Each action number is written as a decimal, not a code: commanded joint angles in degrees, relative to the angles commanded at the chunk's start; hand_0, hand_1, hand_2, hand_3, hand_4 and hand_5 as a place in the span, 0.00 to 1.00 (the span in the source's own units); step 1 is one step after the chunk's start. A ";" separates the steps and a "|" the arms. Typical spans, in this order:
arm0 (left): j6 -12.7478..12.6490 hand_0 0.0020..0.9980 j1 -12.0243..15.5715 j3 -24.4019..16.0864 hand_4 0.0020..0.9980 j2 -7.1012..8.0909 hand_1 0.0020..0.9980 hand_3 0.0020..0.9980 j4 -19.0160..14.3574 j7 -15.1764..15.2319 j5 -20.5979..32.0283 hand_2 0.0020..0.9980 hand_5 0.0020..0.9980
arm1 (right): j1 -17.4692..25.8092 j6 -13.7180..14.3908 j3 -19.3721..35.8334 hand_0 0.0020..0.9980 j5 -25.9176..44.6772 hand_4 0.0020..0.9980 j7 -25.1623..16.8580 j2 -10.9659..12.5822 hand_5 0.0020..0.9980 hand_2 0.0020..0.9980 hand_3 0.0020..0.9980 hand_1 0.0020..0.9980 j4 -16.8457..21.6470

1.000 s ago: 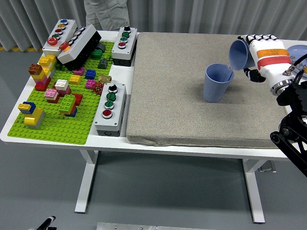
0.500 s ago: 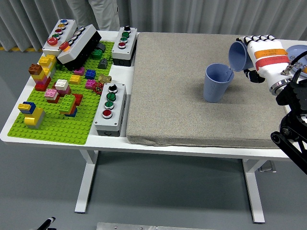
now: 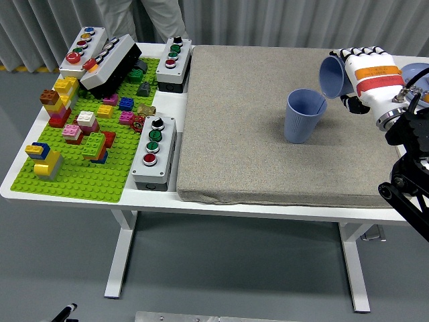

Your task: Pick cup pour cup place

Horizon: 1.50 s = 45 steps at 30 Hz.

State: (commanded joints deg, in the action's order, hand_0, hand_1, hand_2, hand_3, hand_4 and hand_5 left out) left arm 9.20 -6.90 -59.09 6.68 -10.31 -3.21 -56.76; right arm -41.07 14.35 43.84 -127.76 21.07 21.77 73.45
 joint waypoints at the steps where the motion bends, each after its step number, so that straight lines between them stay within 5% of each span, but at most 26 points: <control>1: 0.00 0.87 -0.01 -0.01 0.65 0.00 0.84 0.80 0.00 0.00 0.01 0.90 1.00 | 0.00 -0.01 -0.05 0.84 0.03 0.75 0.02 -0.01 0.06 0.61 0.65 0.71 0.03; 9: -0.02 0.87 -0.04 -0.12 0.65 0.00 0.84 0.80 0.00 -0.02 -0.01 0.90 1.00 | 0.22 0.12 0.59 0.85 0.37 0.75 0.08 -0.39 0.06 0.61 0.65 0.71 -0.08; 22: 0.01 0.87 0.05 -0.27 0.65 -0.11 0.84 0.80 0.00 -0.08 -0.17 0.90 1.00 | 1.75 1.88 6.92 0.85 4.22 0.75 -0.02 -4.14 0.05 0.62 0.65 0.71 -2.15; 34: 0.00 0.87 0.36 0.18 0.65 -0.28 0.84 0.80 0.00 -0.10 0.18 0.90 1.00 | 3.64 8.07 21.55 0.85 26.67 0.75 -9.25 -8.01 0.05 0.62 0.65 0.71 -8.98; 45: 0.11 0.87 0.46 0.67 0.65 -0.31 0.84 0.80 0.00 -0.13 0.20 0.90 1.00 | 6.91 7.74 31.98 0.84 52.47 0.75 -22.01 -9.76 0.08 0.62 0.66 0.70 -12.18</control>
State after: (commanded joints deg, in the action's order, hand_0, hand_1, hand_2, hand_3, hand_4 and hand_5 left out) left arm 9.31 -6.44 -58.42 6.37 -10.31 -3.34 -56.56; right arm -34.16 22.09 75.83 -75.28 -0.94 12.02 61.27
